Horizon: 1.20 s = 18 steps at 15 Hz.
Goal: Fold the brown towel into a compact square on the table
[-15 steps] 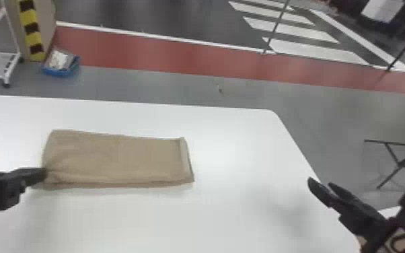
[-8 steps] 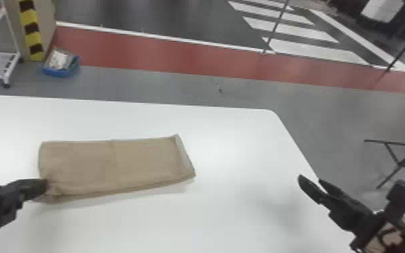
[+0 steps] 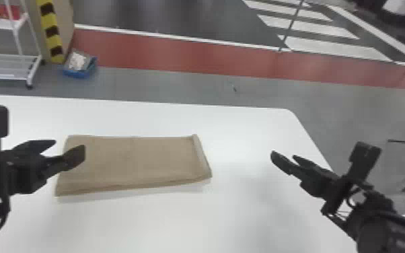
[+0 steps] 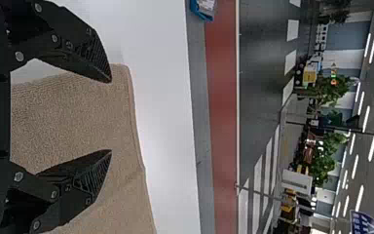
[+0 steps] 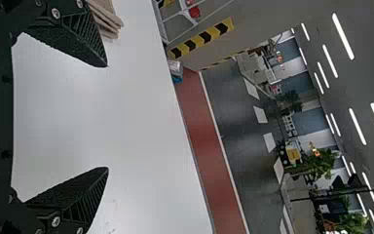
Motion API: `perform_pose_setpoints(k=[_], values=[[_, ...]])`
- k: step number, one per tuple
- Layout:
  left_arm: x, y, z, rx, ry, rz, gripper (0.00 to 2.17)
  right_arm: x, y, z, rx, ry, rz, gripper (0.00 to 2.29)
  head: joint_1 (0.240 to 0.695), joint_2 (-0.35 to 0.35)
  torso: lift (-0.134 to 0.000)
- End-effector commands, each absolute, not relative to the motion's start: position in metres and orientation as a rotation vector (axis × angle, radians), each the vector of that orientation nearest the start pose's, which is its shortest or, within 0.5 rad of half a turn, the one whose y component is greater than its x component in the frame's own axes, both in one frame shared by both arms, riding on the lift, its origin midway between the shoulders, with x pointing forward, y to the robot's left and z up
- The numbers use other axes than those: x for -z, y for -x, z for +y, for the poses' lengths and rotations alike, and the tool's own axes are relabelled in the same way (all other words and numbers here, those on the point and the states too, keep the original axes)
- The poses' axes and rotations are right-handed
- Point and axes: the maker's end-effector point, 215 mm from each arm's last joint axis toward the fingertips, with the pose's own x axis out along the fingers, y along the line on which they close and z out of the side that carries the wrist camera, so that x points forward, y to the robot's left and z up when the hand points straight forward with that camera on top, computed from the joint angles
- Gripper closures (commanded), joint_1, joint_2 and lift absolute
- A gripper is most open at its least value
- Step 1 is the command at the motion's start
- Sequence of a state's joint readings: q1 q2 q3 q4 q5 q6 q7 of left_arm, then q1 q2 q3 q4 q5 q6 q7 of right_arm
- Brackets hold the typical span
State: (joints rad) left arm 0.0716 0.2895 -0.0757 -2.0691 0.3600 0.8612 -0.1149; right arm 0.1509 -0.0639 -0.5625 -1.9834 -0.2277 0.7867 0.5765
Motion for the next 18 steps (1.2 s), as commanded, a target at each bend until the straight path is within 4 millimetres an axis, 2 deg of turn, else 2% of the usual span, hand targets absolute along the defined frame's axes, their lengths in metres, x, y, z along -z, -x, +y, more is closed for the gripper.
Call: perform_pose_setpoints(k=[1,2,4,7,8,11,18], values=[[0.370,-0.523,0.159,0.386,0.017,0.470,0.21,0.363,-0.514,-0.359,-0.148,-0.288,0.396,0.15,0.695,-0.247,-0.124],[0.375,-0.526,0.148,0.409,0.010,0.470,0.22,0.363,-0.530,-0.342,-0.164,-0.302,0.420,0.17,0.695,-0.236,-0.124],[0.381,-0.531,0.127,0.449,-0.009,0.447,0.27,0.371,-0.548,-0.312,-0.177,-0.291,0.516,0.22,0.695,-0.209,-0.124],[0.383,-0.533,0.103,0.498,-0.021,0.399,0.27,0.391,-0.554,-0.279,-0.195,-0.318,0.687,0.29,0.695,-0.191,-0.124],[0.385,-0.534,0.103,0.498,-0.025,0.395,0.27,0.400,-0.550,-0.266,-0.215,-0.323,0.725,0.29,0.695,-0.186,-0.124],[0.385,-0.541,0.104,0.496,-0.037,0.389,0.27,0.411,-0.555,-0.236,-0.265,-0.305,0.771,0.29,0.695,-0.163,-0.124],[0.384,-0.539,0.105,0.507,-0.044,0.380,0.27,0.429,-0.581,-0.212,-0.277,-0.270,0.860,0.35,0.695,-0.120,-0.124]])
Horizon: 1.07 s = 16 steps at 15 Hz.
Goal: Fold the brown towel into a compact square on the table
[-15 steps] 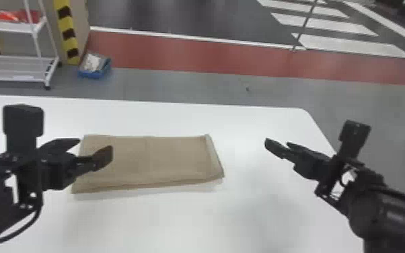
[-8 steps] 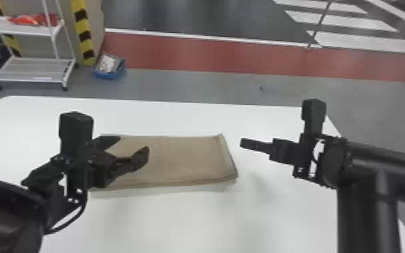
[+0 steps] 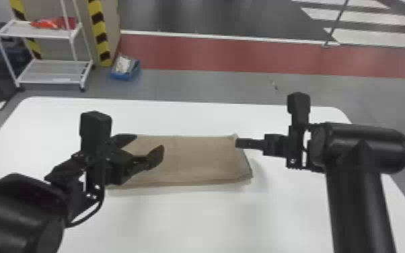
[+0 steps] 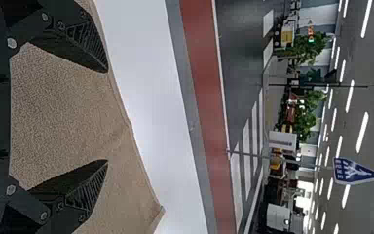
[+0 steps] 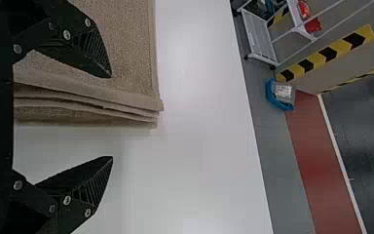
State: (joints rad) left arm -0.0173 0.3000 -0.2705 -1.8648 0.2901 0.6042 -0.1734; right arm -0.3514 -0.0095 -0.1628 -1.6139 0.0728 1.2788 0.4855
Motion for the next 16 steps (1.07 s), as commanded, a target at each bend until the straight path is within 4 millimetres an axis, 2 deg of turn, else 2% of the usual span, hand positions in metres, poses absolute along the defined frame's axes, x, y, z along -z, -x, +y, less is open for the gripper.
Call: perform_pose_setpoints(k=[1,8,14,15,16], values=[[0.384,-0.539,0.105,0.507,-0.041,0.380,0.27,0.430,-0.582,-0.208,-0.285,-0.269,0.867,0.35,0.695,-0.112,-0.124],[0.384,-0.540,0.107,0.504,-0.043,0.380,0.27,0.443,-0.578,-0.190,-0.312,-0.254,0.940,0.41,0.695,-0.089,-0.124],[0.383,-0.540,0.108,0.507,-0.040,0.380,0.27,0.460,-0.568,-0.184,-0.308,-0.206,1.005,0.41,0.695,-0.077,-0.124],[0.383,-0.540,0.109,0.507,-0.041,0.377,0.27,0.460,-0.567,-0.184,-0.307,-0.202,1.009,0.53,0.695,-0.076,-0.124],[0.384,-0.540,0.110,0.506,-0.041,0.381,0.27,0.464,-0.563,-0.185,-0.306,-0.214,1.020,0.74,0.695,-0.076,-0.124]])
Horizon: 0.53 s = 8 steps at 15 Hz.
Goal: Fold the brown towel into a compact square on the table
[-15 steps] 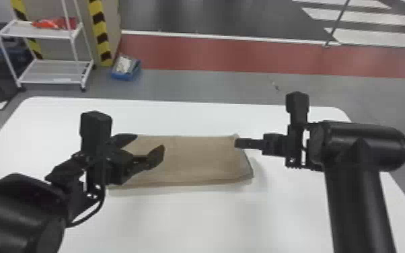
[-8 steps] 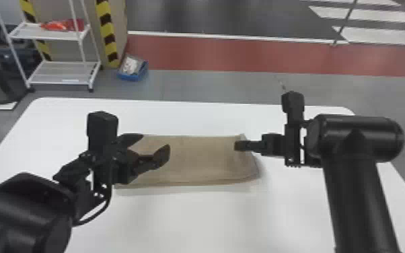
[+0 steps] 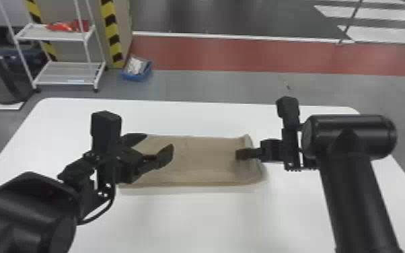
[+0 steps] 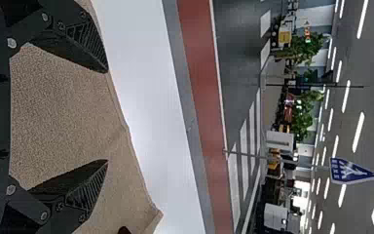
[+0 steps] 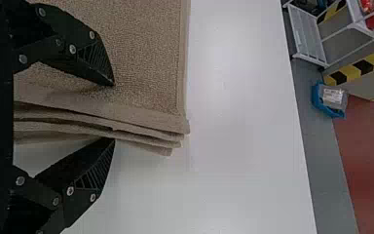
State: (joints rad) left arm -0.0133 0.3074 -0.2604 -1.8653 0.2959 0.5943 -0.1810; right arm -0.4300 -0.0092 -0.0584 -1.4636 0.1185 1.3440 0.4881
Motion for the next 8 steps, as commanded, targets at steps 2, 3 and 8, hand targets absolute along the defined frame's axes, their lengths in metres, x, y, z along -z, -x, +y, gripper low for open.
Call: perform_pose_setpoints(k=[2,3,8], values=[[0.386,-0.539,0.108,0.513,-0.041,0.385,0.27,0.462,-0.560,-0.184,-0.317,-0.239,1.021,1.06,0.695,-0.075,-0.124],[0.386,-0.539,0.108,0.513,-0.040,0.385,0.27,0.459,-0.560,-0.183,-0.323,-0.246,1.010,1.12,0.695,-0.074,-0.124],[0.387,-0.538,0.108,0.515,-0.042,0.386,0.27,0.430,-0.560,-0.179,-0.357,-0.308,0.951,1.12,0.695,-0.073,-0.124]])
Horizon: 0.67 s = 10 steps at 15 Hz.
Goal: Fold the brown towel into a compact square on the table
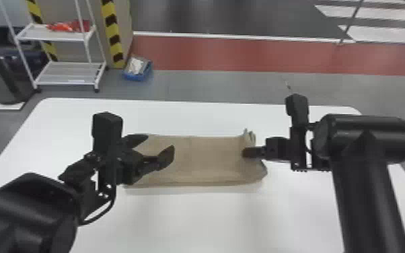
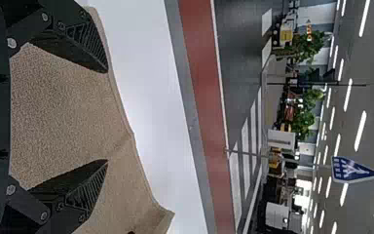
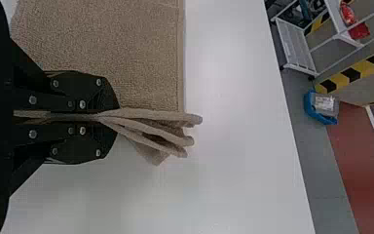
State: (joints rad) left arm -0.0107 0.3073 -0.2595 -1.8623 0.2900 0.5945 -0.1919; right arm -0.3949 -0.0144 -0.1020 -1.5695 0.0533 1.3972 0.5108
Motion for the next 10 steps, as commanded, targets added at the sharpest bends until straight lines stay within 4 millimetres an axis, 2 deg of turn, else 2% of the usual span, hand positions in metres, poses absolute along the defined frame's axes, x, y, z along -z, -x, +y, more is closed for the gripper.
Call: perform_pose_setpoints(k=[1,5,7,8,10], values=[[0.385,-0.538,0.107,0.517,-0.040,0.382,0.27,0.424,-0.559,-0.179,-0.365,-0.323,0.940,1.12,0.695,-0.073,-0.124],[0.387,-0.540,0.098,0.551,-0.010,0.373,0.27,0.415,-0.552,-0.179,-0.373,-0.339,0.923,1.12,0.695,-0.074,-0.124],[0.399,-0.540,0.089,0.590,0.026,0.399,0.28,0.416,-0.551,-0.181,-0.372,-0.352,0.919,1.12,0.695,-0.082,-0.124],[0.407,-0.541,0.085,0.600,0.025,0.412,0.40,0.411,-0.551,-0.179,-0.386,-0.372,0.905,1.12,0.695,-0.087,-0.124],[0.419,-0.545,0.083,0.601,-0.003,0.435,0.46,0.395,-0.551,-0.175,-0.408,-0.385,0.870,1.12,0.695,-0.093,-0.124]])
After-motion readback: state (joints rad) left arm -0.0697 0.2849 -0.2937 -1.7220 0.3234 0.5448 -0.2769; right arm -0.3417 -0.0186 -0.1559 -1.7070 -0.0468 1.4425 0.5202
